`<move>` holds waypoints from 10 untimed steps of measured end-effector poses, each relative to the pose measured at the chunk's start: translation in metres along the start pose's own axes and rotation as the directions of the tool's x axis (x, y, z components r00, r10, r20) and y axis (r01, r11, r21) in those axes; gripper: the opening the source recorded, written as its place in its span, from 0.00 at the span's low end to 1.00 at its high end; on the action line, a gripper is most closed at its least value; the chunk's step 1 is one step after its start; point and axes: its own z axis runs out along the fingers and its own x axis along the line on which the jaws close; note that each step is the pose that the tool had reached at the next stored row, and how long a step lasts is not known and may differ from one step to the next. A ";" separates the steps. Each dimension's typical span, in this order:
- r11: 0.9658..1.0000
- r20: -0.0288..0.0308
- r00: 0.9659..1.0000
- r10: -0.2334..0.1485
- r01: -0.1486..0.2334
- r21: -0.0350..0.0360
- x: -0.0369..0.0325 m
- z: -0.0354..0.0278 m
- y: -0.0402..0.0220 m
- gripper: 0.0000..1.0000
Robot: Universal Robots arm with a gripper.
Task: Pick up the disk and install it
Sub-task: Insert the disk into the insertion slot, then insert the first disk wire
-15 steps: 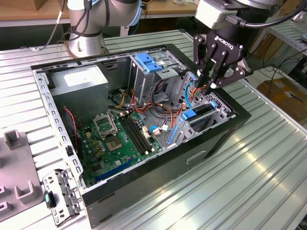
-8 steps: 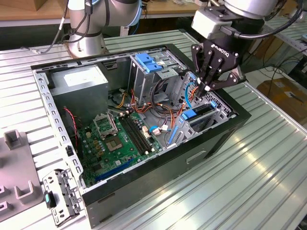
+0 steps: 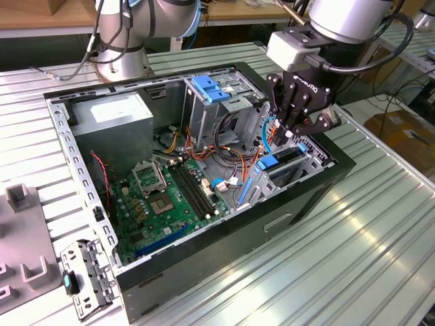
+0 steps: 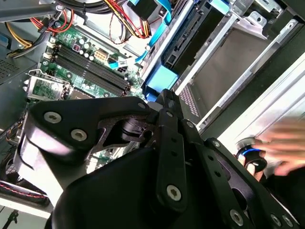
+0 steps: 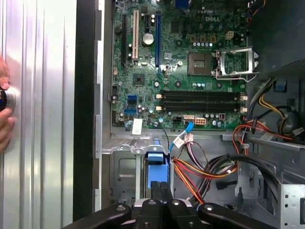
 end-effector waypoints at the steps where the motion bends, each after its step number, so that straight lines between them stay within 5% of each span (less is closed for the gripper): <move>1: 1.000 0.000 1.000 0.000 0.000 0.000 0.0000 0.0000 0.0000 0.11; 10: 1.000 0.003 1.000 0.000 0.000 0.001 0.0000 0.0001 0.0000 0.11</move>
